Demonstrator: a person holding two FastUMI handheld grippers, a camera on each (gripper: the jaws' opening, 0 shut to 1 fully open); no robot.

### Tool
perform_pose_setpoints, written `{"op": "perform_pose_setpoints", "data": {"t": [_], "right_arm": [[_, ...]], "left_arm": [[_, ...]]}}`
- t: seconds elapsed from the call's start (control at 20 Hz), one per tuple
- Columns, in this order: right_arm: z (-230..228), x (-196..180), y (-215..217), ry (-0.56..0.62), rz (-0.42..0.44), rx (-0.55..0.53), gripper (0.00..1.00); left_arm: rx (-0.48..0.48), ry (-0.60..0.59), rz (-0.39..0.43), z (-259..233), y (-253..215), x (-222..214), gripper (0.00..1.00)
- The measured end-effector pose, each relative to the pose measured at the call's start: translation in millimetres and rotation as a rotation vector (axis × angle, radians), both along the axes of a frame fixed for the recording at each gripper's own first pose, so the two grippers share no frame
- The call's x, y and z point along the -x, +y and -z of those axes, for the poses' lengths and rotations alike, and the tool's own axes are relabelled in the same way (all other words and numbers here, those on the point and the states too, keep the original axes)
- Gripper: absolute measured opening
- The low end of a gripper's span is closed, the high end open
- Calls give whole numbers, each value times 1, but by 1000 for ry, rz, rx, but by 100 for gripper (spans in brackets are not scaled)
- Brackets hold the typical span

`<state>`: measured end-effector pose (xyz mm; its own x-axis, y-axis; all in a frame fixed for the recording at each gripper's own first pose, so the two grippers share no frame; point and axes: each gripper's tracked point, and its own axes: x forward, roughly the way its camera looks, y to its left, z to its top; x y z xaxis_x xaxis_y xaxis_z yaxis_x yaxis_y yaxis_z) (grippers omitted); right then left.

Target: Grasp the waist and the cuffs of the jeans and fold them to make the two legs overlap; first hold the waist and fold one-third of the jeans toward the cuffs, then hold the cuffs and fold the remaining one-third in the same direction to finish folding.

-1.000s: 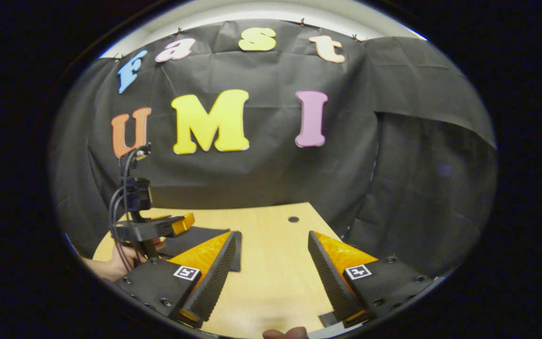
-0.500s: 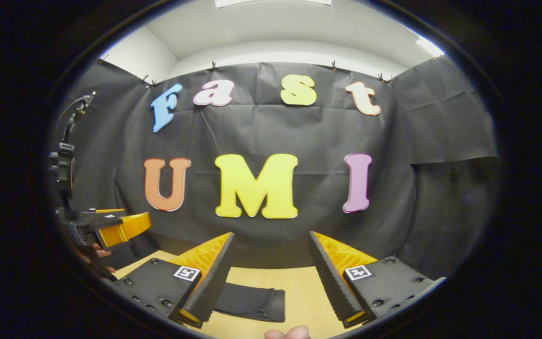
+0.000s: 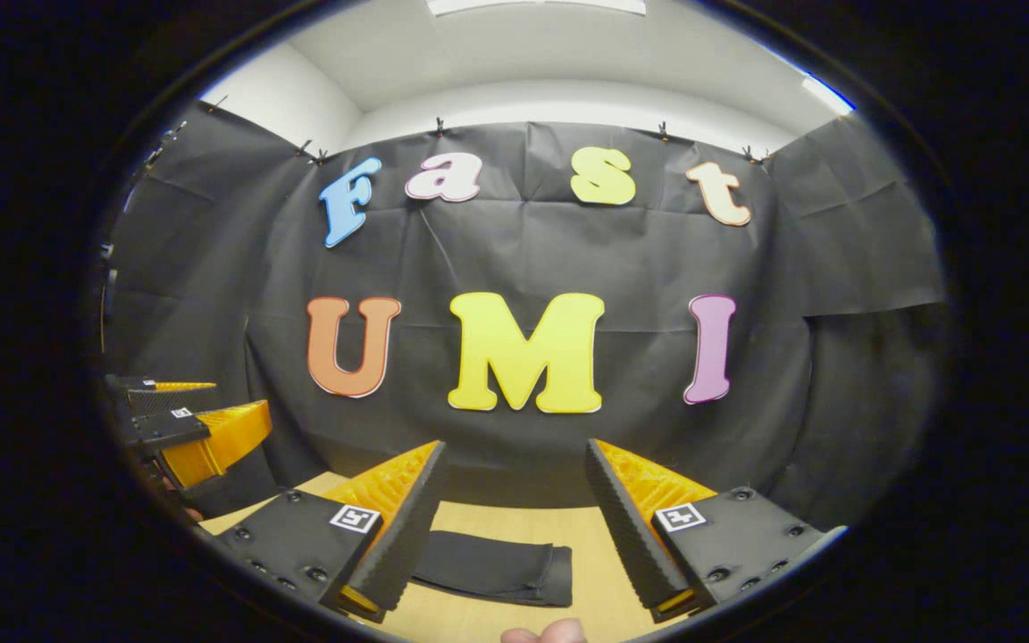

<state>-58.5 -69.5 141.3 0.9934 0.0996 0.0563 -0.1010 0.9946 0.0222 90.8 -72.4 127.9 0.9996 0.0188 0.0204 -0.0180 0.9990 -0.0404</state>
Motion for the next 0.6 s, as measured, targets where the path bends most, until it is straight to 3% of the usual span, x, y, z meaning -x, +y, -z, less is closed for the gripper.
{"op": "perform_pose_setpoints", "data": {"t": [0.5,0.6], "right_arm": [[0,-1,-15,7,46,-7,98],[2,-3,-16,11,47,-7,94]], "left_arm": [[43,15,55,7,-16,-2,98],[46,13,52,7,-17,-6,98]]}}
